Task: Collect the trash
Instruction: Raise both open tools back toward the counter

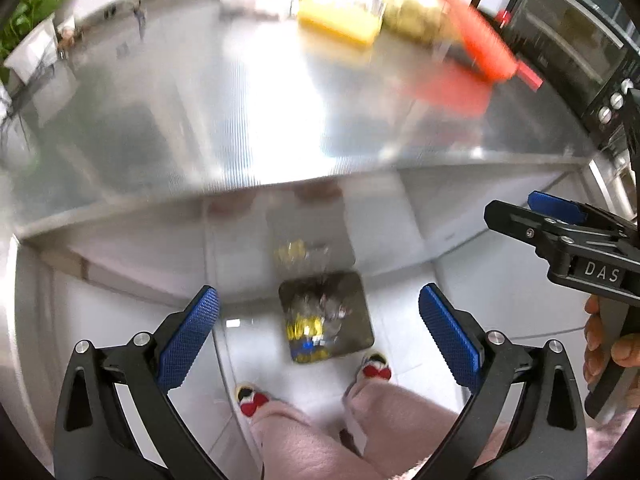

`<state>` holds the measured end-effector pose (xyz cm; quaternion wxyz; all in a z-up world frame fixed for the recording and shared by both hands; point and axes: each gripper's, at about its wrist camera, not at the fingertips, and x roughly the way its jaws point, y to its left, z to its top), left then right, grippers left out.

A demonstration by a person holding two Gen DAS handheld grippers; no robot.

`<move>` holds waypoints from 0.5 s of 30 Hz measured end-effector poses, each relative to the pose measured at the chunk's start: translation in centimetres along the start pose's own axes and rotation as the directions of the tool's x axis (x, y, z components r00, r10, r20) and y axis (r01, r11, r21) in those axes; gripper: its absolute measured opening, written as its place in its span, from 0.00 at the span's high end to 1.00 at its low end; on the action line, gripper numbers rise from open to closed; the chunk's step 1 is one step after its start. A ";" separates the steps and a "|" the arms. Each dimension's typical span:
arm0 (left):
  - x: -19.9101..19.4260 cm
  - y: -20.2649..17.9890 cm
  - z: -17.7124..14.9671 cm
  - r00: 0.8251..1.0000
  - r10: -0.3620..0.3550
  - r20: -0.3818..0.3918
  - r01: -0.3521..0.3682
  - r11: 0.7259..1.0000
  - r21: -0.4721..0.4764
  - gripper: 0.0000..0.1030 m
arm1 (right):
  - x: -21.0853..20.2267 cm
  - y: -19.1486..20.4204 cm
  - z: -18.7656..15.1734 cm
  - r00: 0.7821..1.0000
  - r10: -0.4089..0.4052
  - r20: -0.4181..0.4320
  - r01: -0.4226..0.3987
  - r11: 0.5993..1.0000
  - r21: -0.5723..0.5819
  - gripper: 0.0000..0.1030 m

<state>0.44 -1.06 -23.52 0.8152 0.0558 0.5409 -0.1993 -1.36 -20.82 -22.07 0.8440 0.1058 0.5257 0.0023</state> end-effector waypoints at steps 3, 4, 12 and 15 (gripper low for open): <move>-2.5 -0.3 2.4 0.998 -0.002 0.061 0.002 1.000 0.004 0.08 | -2.6 -0.1 2.6 0.997 -0.015 0.081 0.016 1.000 -0.018 0.13; -3.2 -0.3 3.2 0.997 -0.002 0.080 0.002 1.000 0.001 0.08 | -3.1 -0.1 3.4 0.995 -0.018 0.096 0.020 1.000 -0.017 0.13; -3.3 -0.8 9.9 0.987 0.023 0.160 -0.021 1.000 -0.016 0.14 | -4.2 -2.9 9.2 0.972 -0.108 0.207 0.111 0.994 -0.005 0.13; -2.3 -1.4 12.8 0.986 0.027 0.166 -0.026 1.000 -0.011 0.20 | -3.6 -4.0 10.7 0.964 -0.142 0.225 0.147 0.989 -0.006 0.13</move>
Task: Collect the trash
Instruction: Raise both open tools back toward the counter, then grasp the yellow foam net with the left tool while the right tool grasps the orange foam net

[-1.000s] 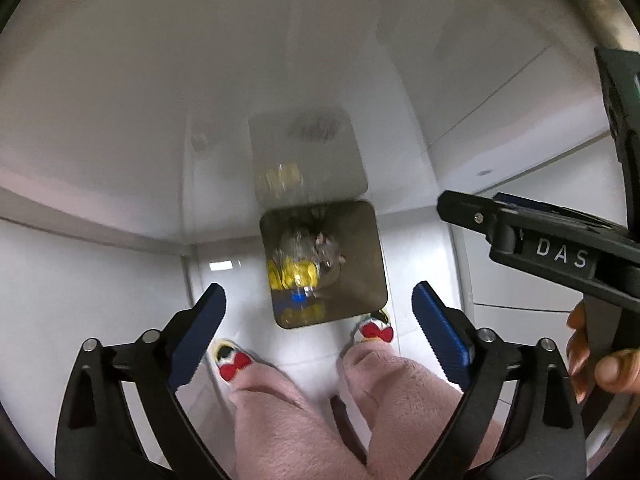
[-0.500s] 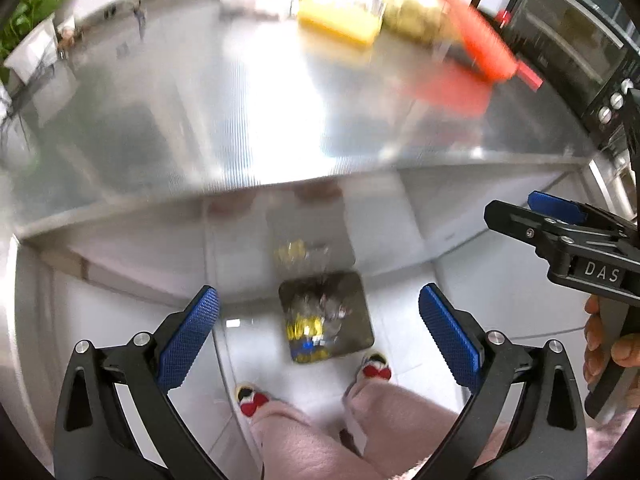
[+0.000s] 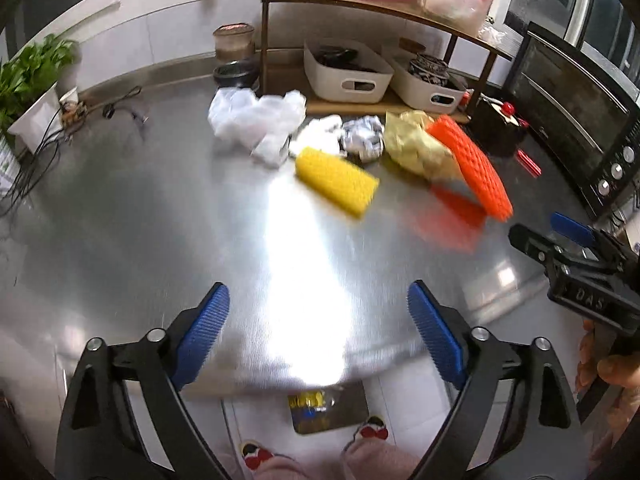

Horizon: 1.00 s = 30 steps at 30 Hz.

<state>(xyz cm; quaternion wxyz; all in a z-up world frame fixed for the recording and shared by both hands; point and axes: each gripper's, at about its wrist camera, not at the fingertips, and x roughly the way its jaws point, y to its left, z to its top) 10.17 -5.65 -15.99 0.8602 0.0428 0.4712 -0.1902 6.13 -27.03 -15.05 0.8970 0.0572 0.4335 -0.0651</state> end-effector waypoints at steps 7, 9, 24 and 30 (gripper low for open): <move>4.7 -1.1 4.4 1.000 -0.006 -0.020 0.006 1.000 -0.007 0.28 | 3.1 -1.8 1.9 1.000 -0.030 -0.007 0.030 1.000 0.001 0.14; 6.0 -1.3 5.4 1.000 -0.009 -0.026 0.009 1.000 -0.018 0.29 | 4.0 -2.0 2.1 0.999 -0.033 -0.012 0.033 0.999 -0.006 0.14; 14.7 -2.1 8.0 0.993 0.016 -0.121 -0.022 0.999 -0.042 0.49 | 8.6 -2.6 2.8 0.998 0.013 -0.060 -0.016 0.999 -0.050 0.44; 15.2 -2.5 8.2 0.991 0.007 -0.134 -0.010 1.000 -0.025 0.56 | 9.5 -3.0 2.1 0.993 0.053 -0.104 -0.057 0.998 -0.035 0.78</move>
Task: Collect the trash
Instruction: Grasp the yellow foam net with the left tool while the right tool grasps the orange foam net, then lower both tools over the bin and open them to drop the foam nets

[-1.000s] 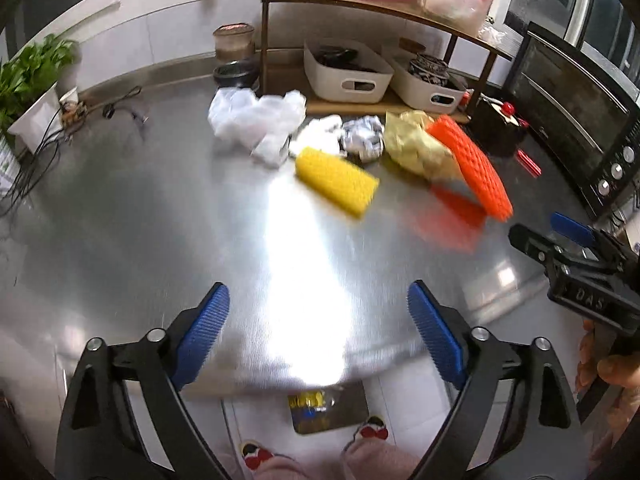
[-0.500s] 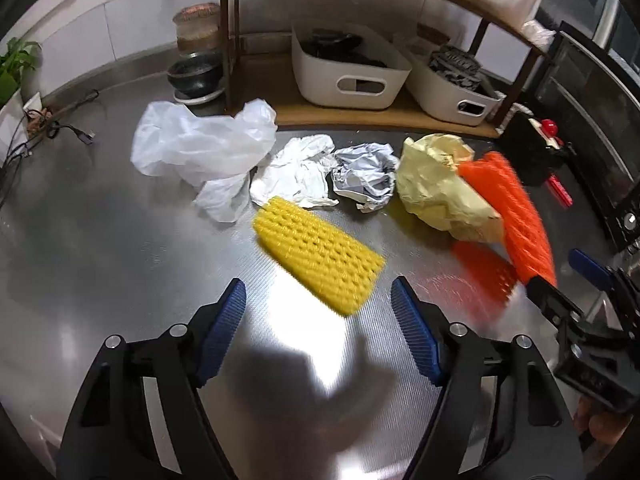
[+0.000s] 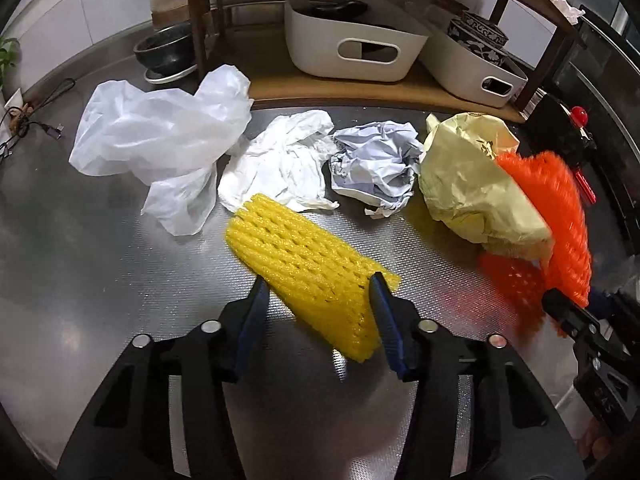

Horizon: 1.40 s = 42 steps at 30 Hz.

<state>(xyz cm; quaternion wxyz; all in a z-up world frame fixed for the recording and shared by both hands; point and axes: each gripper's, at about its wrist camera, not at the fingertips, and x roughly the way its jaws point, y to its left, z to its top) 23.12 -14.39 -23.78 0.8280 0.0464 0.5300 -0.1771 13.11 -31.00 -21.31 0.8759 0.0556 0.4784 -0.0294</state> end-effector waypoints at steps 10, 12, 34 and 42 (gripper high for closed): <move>-1.4 -1.0 -1.5 1.000 -0.024 0.018 0.023 0.998 0.053 0.92 | -3.7 0.3 -0.6 0.997 0.043 0.070 -0.046 0.998 0.040 0.84; -2.2 -0.9 -2.3 0.999 -0.029 0.018 0.028 0.998 0.059 0.92 | -4.9 0.4 -0.9 0.995 0.046 0.091 -0.051 0.998 0.046 0.84; -15.1 1.7 -16.0 0.999 -0.031 0.041 0.029 0.998 0.051 0.92 | -12.0 9.0 -9.5 0.981 0.193 -0.002 -0.193 0.981 -0.018 0.84; -16.0 2.3 -22.3 0.997 -0.066 -0.037 0.069 0.995 0.070 0.92 | -11.0 11.4 -14.9 0.960 0.228 -0.162 -0.234 0.972 -0.017 0.84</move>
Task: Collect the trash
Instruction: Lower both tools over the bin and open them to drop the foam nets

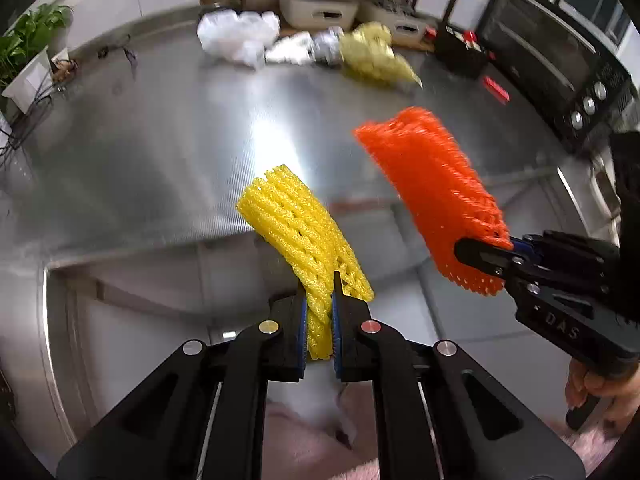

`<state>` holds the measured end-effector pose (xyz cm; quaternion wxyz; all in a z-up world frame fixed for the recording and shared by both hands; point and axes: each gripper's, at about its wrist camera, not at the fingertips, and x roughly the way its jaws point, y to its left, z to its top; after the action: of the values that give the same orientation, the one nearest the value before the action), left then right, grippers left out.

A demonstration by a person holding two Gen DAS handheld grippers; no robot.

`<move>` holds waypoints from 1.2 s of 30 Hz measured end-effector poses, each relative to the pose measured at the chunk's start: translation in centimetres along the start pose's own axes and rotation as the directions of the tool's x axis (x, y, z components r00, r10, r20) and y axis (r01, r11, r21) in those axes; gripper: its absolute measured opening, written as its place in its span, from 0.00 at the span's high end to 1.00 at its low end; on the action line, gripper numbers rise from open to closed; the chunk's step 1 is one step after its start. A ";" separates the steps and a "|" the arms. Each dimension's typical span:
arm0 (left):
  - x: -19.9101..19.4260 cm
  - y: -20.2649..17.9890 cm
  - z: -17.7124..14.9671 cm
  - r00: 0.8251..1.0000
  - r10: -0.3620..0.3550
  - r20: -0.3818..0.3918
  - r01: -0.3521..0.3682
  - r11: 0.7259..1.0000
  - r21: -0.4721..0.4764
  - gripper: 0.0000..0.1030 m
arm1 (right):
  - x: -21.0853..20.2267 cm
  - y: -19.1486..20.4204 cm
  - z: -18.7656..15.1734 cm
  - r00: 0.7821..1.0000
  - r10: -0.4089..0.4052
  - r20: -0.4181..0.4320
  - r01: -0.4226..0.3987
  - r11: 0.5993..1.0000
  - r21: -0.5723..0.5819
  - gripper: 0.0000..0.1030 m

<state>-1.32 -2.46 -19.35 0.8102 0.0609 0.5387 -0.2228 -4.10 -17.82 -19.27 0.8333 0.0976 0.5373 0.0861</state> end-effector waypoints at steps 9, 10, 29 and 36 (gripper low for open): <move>6.2 0.3 -5.1 0.985 -0.070 -0.158 0.065 0.997 -0.037 0.92 | 6.4 -0.9 -4.6 0.983 0.007 -0.183 0.006 0.998 0.070 0.84; 7.4 0.5 -5.7 0.981 -0.082 -0.176 0.075 0.996 -0.046 0.92 | 7.2 -1.0 -4.8 0.980 0.002 -0.197 0.012 0.997 0.074 0.84; 25.2 4.0 -12.0 0.935 -0.118 -0.334 0.065 0.984 -0.167 0.91 | 25.0 -5.5 -10.0 0.910 0.047 -0.411 0.070 0.962 0.264 0.84; 28.1 4.8 -11.7 0.925 -0.130 -0.356 0.060 0.978 -0.201 0.90 | 27.8 -6.1 -10.2 0.909 0.049 -0.413 0.087 0.949 0.303 0.82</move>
<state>-0.16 -2.48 -50.16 0.6853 -0.0010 0.7016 -0.1952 -1.80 -16.11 -49.41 0.6743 0.2032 0.7099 0.0098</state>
